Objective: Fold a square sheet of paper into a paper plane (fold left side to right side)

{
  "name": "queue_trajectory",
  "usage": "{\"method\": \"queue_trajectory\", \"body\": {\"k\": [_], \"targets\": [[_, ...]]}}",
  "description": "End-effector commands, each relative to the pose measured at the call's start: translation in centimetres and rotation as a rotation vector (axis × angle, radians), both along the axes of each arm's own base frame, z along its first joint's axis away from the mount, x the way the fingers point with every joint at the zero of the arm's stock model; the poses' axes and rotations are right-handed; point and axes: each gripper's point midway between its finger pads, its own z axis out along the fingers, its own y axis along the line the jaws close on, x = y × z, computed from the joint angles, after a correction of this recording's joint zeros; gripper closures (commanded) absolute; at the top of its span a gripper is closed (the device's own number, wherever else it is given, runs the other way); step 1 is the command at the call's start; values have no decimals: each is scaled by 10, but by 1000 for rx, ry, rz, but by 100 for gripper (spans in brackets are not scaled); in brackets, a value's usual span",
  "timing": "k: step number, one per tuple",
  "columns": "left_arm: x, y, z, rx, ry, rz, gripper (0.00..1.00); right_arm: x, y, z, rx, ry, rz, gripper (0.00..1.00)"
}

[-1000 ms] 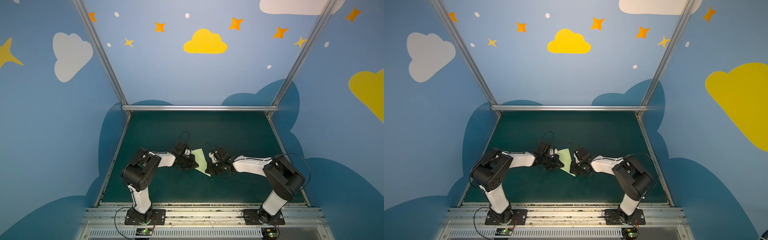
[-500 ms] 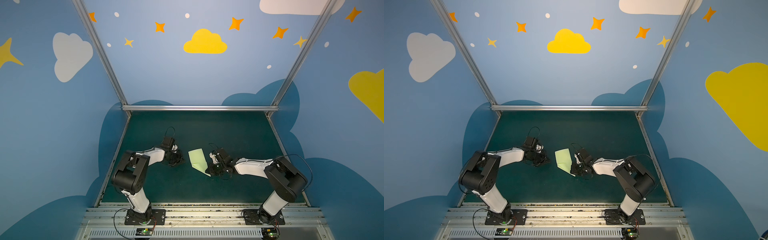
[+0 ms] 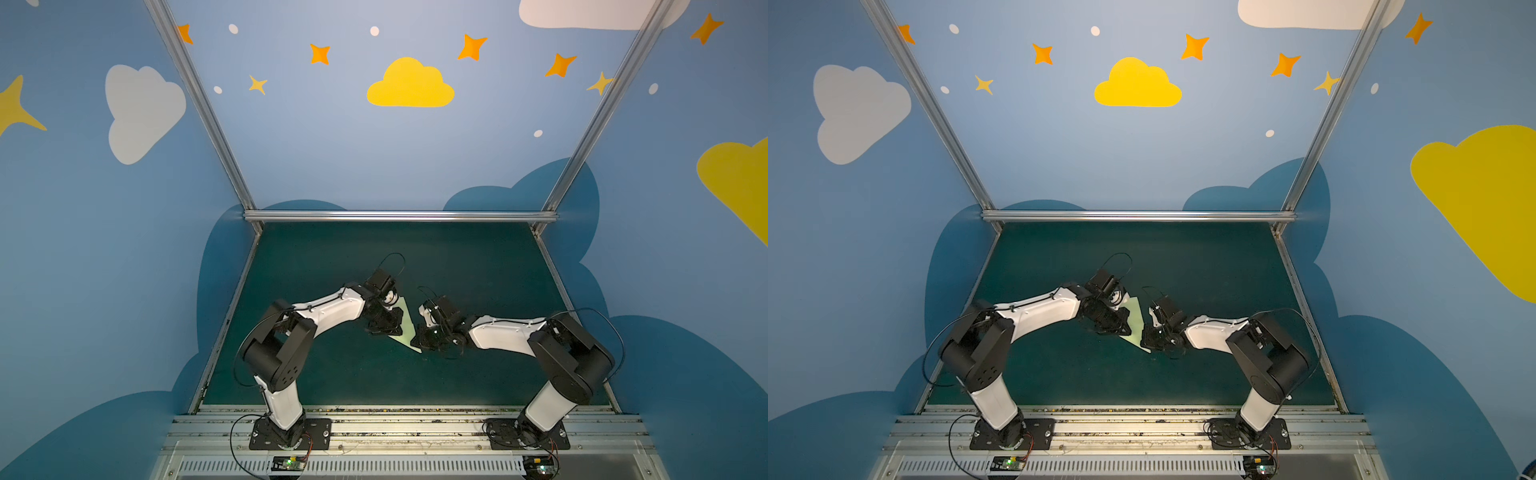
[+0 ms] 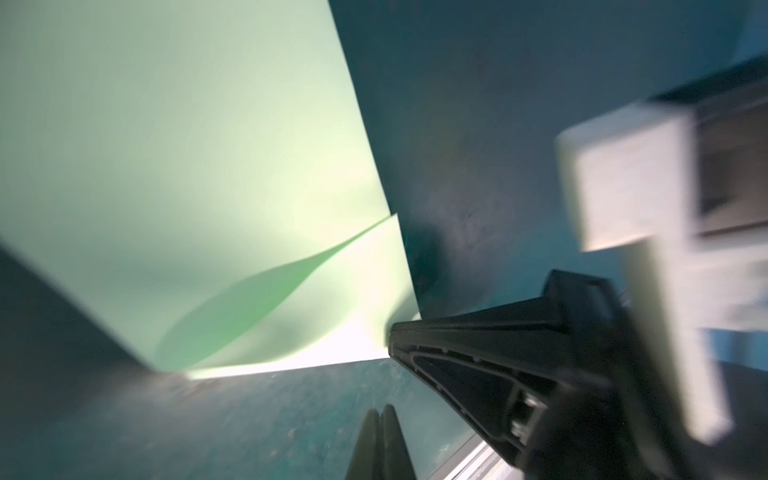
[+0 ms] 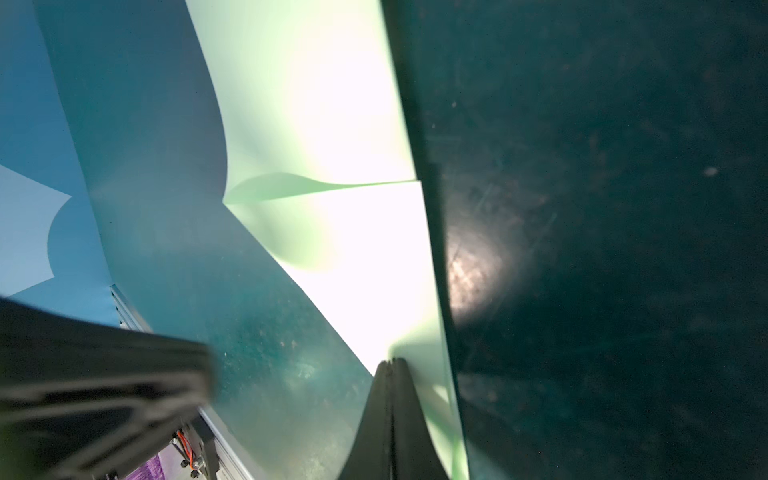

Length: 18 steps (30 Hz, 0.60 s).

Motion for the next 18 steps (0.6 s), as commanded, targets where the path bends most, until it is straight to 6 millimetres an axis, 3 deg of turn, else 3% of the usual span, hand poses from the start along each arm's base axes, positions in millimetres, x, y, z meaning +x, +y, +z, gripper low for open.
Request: {"method": "queue_trajectory", "body": {"k": [1,10,18], "targets": [[-3,-4,-6,45,-7,-55,96,-28,-27,-46,-158,110,8,100],[0,-13,-25,81,7,-87,96,-28,-27,-46,-156,111,7,100],[-1,-8,-37,114,21,-95,96,-29,-28,-48,-160,113,8,100]]}}
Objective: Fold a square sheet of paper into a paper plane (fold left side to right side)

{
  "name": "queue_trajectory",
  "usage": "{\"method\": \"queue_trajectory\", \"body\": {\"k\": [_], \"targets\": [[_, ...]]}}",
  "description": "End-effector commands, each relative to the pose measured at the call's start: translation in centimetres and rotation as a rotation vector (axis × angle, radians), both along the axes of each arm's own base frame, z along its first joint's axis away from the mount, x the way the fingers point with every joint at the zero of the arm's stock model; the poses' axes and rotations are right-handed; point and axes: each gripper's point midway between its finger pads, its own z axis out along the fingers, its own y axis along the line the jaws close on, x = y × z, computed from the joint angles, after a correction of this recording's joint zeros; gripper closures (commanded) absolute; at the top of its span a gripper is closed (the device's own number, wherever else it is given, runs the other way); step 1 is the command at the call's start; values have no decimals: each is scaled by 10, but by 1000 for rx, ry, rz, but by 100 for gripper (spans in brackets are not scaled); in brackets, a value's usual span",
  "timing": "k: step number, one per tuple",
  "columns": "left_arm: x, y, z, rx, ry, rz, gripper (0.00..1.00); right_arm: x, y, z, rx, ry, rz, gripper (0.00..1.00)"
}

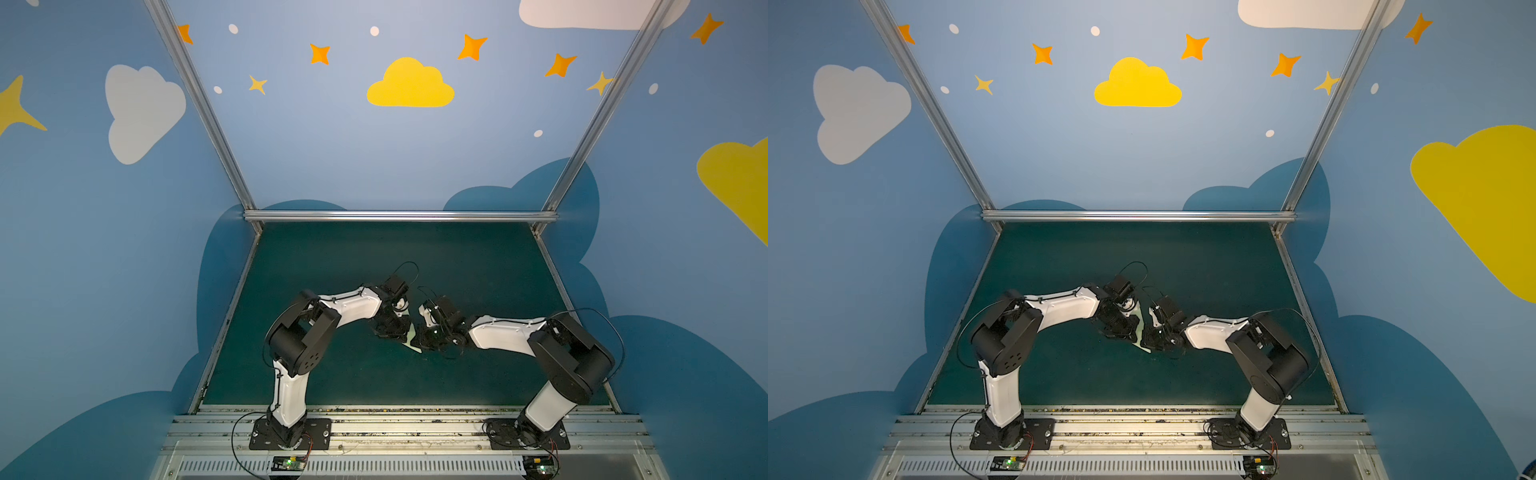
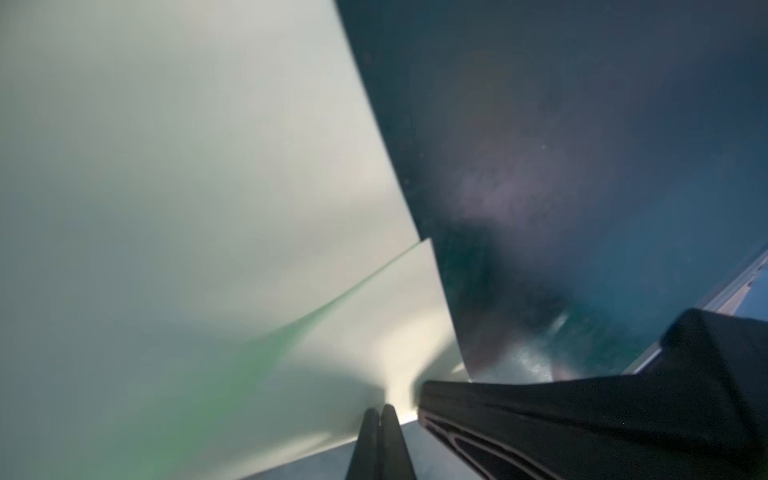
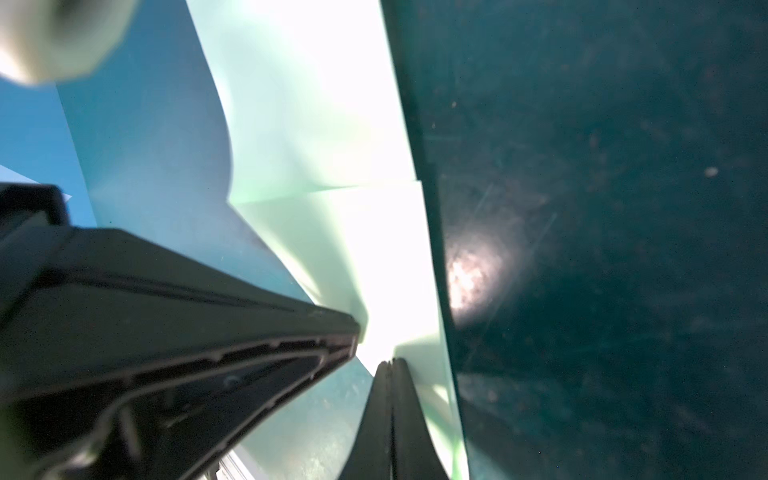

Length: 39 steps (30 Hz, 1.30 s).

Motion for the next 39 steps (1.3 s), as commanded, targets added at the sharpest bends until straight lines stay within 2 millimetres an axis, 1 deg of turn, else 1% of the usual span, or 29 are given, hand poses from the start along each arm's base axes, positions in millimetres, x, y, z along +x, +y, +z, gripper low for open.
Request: {"method": "queue_trajectory", "body": {"k": [1,7,18,24,33,39], "targets": [[0,7,-6,38,0,-13,96,-29,-28,-48,-159,112,7,100],[3,19,-9,58,3,8,96,-30,-30,-48,-159,111,6,100],[13,59,-13,93,24,89,96,-29,-31,-48,-159,108,3,100],[15,77,-19,131,38,128,96,-29,-30,-48,-157,106,1,100],[23,107,-26,193,58,191,96,-29,-32,-46,-150,98,0,100],[30,130,-39,242,97,251,96,-30,-32,-44,-141,95,-1,100]]}}
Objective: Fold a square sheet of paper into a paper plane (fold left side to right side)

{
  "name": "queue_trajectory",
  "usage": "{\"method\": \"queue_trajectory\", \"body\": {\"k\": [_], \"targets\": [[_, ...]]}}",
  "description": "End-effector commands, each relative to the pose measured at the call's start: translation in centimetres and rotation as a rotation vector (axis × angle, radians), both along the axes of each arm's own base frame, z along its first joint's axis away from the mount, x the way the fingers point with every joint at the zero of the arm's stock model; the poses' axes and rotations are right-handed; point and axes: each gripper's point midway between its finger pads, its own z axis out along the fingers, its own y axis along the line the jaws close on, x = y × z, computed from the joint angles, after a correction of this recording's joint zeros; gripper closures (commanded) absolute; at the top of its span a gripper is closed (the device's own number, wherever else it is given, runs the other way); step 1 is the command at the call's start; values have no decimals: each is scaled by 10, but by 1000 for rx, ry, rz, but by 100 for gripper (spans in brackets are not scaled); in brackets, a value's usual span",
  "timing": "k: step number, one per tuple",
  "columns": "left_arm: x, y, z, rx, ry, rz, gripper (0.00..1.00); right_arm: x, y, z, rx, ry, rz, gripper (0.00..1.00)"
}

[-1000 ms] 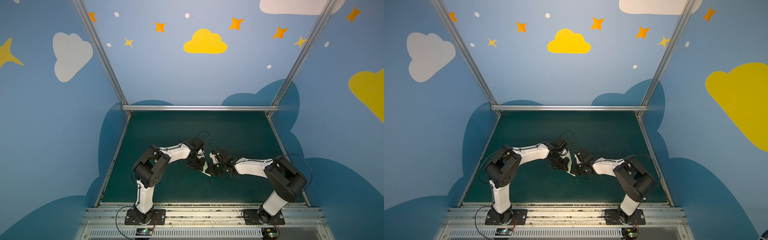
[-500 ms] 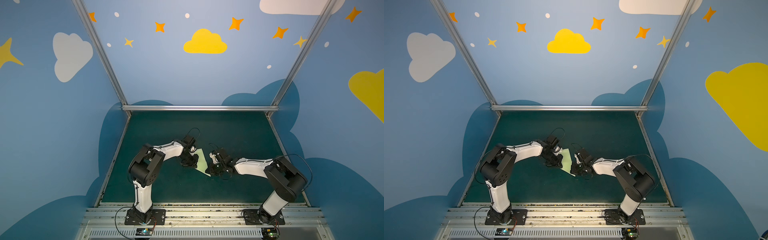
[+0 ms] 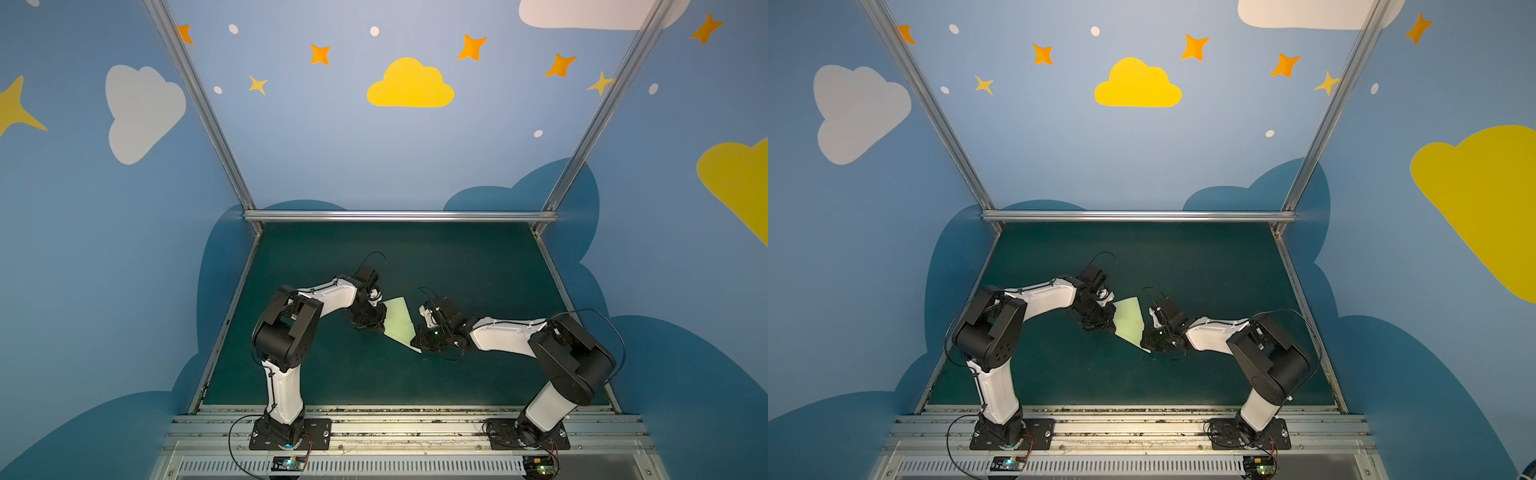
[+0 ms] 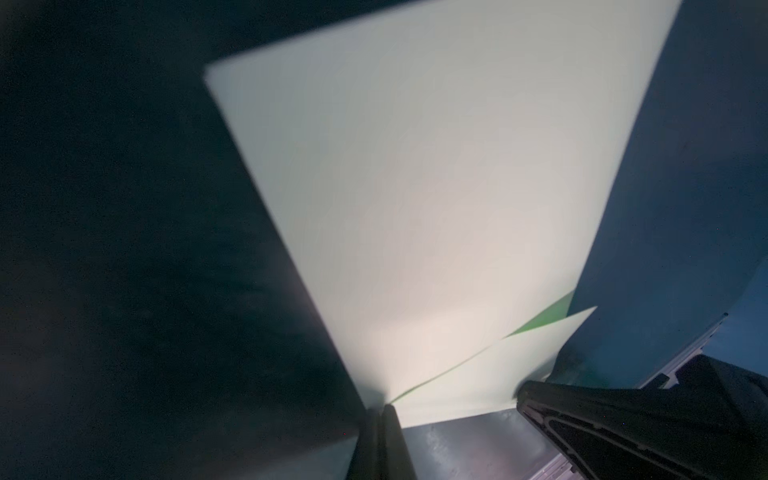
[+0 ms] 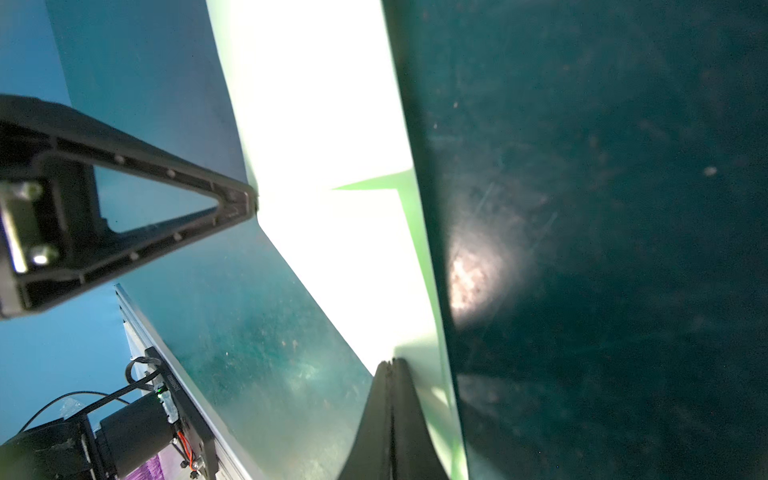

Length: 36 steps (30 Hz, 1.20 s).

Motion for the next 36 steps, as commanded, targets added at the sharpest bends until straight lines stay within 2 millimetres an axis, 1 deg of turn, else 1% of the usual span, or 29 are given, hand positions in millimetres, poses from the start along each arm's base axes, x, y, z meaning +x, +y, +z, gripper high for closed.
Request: {"method": "queue_trajectory", "body": {"k": [1,4,6,8,11,13,15,18,20,22,24,28,33,36], "targets": [[-9,52,-35,210,79,56,96,-29,-30,-44,-154,109,1,100],[-3,55,-26,201,59,76,96,-28,-29,-42,-147,105,4,100],[2,51,-13,177,27,83,96,-28,-29,-41,-144,106,6,100],[5,42,3,132,-11,84,96,-27,-28,-40,-138,105,7,100],[6,20,27,79,-72,55,96,-27,-27,-39,-134,106,14,100],[5,0,36,48,-95,23,96,-27,-25,-39,-133,108,18,100],[3,-20,40,23,-109,-11,96,-26,-25,-38,-134,109,20,100],[0,-43,36,6,-102,-54,96,-26,-25,-37,-137,109,22,100],[-2,-54,29,4,-91,-77,96,-25,-25,-36,-143,107,23,100],[-4,-59,19,16,-74,-92,96,-25,-25,-35,-144,106,24,100],[-7,-59,11,28,-62,-94,96,-25,-25,-33,-147,105,24,100],[-10,-53,-4,56,-50,-85,96,-26,-28,-32,-162,101,27,100],[-19,-45,-19,79,-24,-69,96,-32,-37,-32,-205,87,26,100],[-23,-41,-24,86,-24,-54,96,-37,-44,-33,-228,83,23,100]]}}
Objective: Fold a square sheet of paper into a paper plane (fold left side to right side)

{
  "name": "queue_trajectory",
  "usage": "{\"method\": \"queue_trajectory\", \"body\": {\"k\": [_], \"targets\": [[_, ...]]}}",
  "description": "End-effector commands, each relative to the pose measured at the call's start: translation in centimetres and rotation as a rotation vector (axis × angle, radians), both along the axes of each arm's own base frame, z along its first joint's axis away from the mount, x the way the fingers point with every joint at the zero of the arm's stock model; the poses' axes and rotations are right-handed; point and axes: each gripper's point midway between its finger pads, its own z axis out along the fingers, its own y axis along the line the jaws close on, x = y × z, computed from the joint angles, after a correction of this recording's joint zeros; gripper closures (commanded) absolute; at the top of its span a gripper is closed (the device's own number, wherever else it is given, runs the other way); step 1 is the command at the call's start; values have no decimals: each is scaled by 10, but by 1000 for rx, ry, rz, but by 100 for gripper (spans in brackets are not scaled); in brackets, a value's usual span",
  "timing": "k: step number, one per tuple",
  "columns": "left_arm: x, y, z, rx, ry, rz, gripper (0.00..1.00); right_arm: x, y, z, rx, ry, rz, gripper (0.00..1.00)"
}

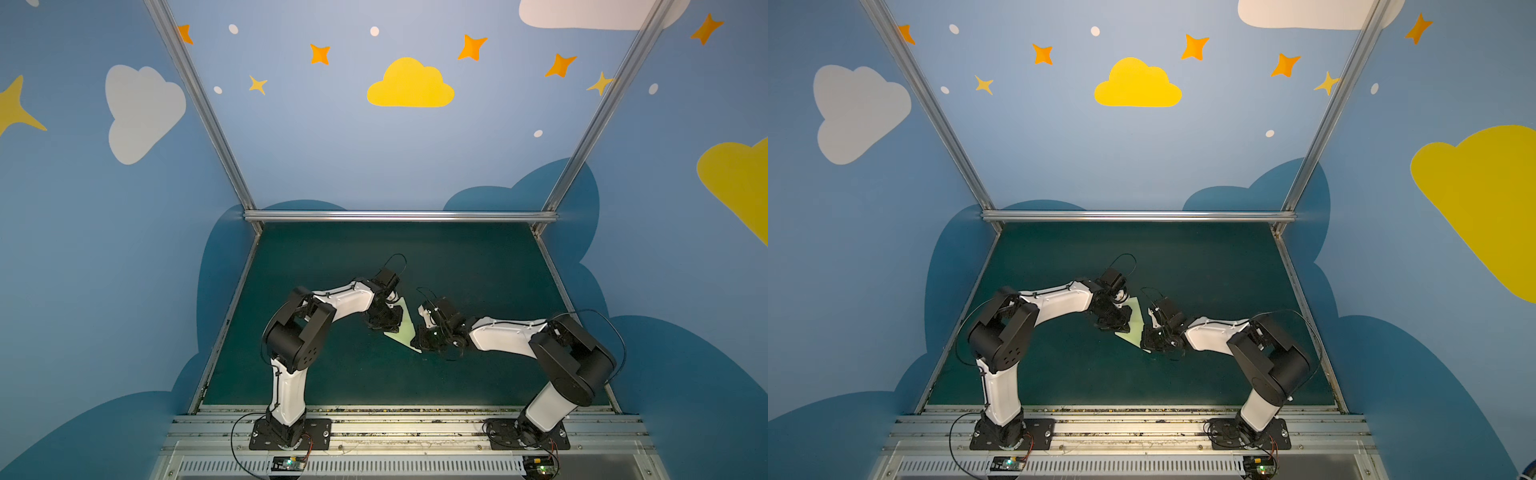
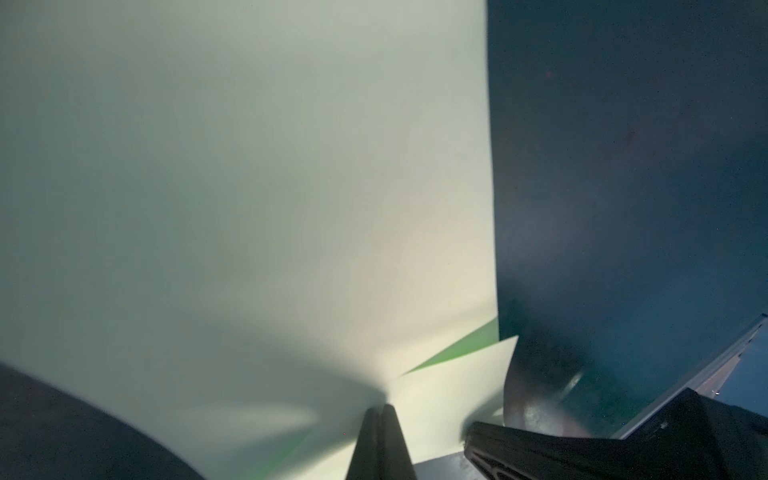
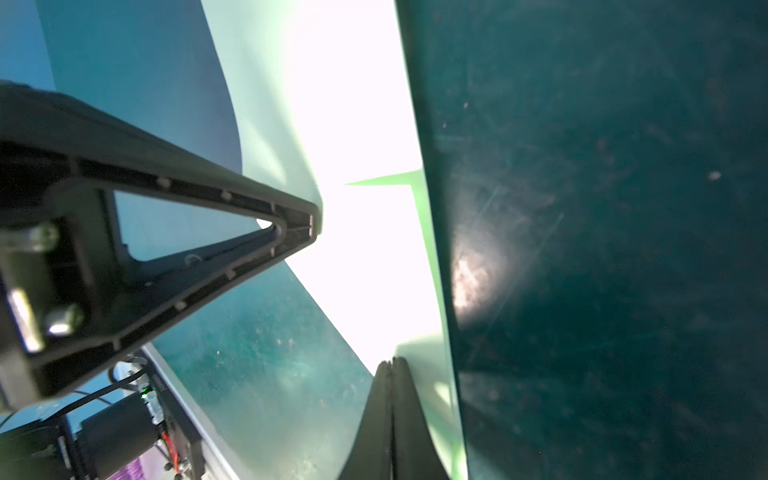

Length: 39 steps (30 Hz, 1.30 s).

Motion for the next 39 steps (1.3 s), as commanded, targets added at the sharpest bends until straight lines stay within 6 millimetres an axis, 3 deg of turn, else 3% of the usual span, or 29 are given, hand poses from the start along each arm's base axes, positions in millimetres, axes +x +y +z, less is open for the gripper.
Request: {"method": "queue_trajectory", "body": {"k": [1,23,31,39], "targets": [[-16,16,-27,74,49,19,96,-36,-43,-34,-192,106,-4,100],[-19,17,-23,66,41,18,96,-64,-93,-52,-204,160,-125,100],[-24,11,-24,52,45,-8,96,-60,-105,-25,-150,125,-168,100],[-53,-9,-19,36,52,-83,96,-47,-111,17,-141,30,-168,100]]}}
